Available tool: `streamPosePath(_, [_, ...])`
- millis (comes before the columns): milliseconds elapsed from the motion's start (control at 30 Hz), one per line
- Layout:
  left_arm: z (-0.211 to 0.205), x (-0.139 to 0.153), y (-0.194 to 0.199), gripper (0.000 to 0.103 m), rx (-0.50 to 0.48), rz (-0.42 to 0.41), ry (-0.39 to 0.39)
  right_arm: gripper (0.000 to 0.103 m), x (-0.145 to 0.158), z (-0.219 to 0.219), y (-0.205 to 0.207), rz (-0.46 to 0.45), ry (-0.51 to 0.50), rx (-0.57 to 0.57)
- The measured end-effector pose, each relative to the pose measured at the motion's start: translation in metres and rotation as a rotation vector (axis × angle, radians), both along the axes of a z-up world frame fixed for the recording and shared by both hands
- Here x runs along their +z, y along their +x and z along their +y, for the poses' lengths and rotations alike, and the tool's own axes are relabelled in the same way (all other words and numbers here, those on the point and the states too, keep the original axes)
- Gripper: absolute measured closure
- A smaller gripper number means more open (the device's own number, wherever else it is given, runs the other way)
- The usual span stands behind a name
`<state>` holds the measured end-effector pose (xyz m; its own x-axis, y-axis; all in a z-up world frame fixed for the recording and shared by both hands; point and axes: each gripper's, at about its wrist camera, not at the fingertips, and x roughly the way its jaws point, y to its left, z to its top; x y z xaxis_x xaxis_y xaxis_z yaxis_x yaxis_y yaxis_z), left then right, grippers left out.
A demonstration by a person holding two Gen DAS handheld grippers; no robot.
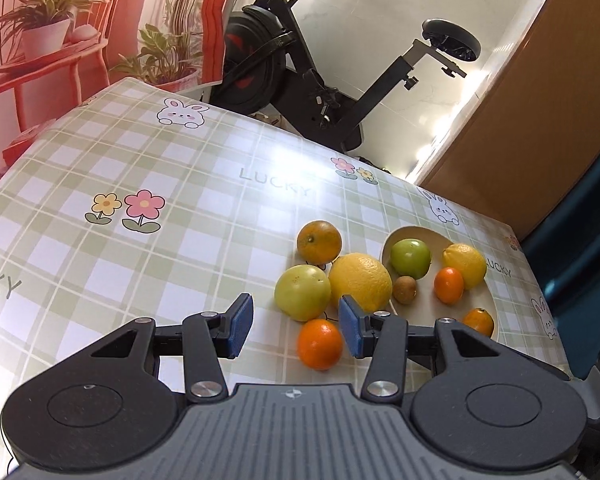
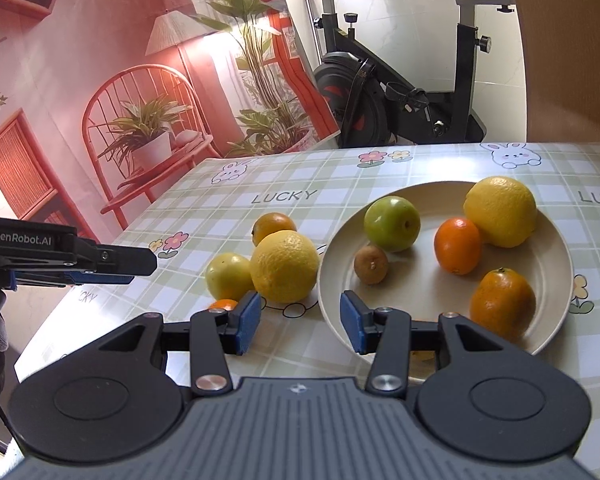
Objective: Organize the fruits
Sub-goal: 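Lift the open left tool away from the plate, then lower the left tool onto the small orange and close its fingers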
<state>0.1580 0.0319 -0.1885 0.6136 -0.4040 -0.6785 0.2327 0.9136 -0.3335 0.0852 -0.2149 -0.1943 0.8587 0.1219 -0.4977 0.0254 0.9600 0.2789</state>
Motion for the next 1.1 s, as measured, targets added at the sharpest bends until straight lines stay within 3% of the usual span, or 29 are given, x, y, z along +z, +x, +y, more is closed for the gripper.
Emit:
streamPosePath(300, [-0.015, -0.014, 0.002, 0.053, -0.047, 0.035, 0.027, 0.056, -0.009, 0.025, 0.017, 0.057, -0.033, 0.097])
streamPosePath(533, [-0.014, -0.013, 0.004, 0.053, -0.05, 0.038, -0.004, 0.056, -0.017, 0.05, 0.039, 0.091, -0.064, 0.21])
streamPosePath(800, [-0.026, -0.025, 0.013, 0.053, -0.088, 0.087, -0.001, 0.056, -0.031, 0.055, 0.06, 0.126, -0.065, 0.22])
streamPosePath(1100, [-0.031, -0.05, 0.024, 0.054, -0.096, 0.147, -0.036, 0.056, -0.031, 0.051, 0.053, 0.09, -0.042, 0.209])
